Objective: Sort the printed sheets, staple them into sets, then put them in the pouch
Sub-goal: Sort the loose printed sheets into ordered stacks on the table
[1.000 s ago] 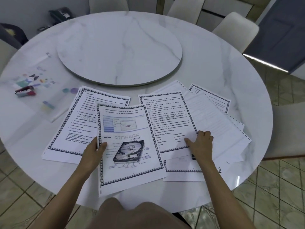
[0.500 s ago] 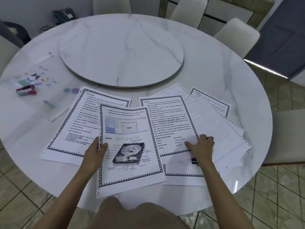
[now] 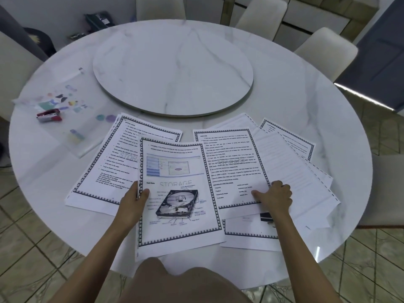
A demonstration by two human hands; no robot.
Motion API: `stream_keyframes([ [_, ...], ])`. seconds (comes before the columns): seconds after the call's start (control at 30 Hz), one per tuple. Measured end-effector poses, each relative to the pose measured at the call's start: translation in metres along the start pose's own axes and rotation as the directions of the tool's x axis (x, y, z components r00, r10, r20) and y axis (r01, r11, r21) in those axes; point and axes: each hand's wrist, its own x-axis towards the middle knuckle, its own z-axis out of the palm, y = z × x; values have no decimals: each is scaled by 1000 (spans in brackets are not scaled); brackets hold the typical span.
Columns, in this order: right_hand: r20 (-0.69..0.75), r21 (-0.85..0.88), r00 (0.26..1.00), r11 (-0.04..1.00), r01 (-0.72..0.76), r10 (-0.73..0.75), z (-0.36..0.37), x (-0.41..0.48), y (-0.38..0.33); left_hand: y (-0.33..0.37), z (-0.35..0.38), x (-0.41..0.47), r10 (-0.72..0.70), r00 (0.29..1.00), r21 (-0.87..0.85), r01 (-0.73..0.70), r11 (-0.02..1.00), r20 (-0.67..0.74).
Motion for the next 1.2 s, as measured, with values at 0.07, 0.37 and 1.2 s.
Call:
stream_keyframes([
  [0.07,10,-4,1000,1000,-17,17,-1,1,-2,0,0,-1,0,1000,-9,0,1000,-1],
  [0.37,35,133,997,988,-72,68,-5,6,2,-6,-2,5,-40,999,-64,39,997,-17],
  [1.2,178,852,980,485,-199,89,-29,27,66,-5,-2,11,-86,996,-135,87,987,18],
])
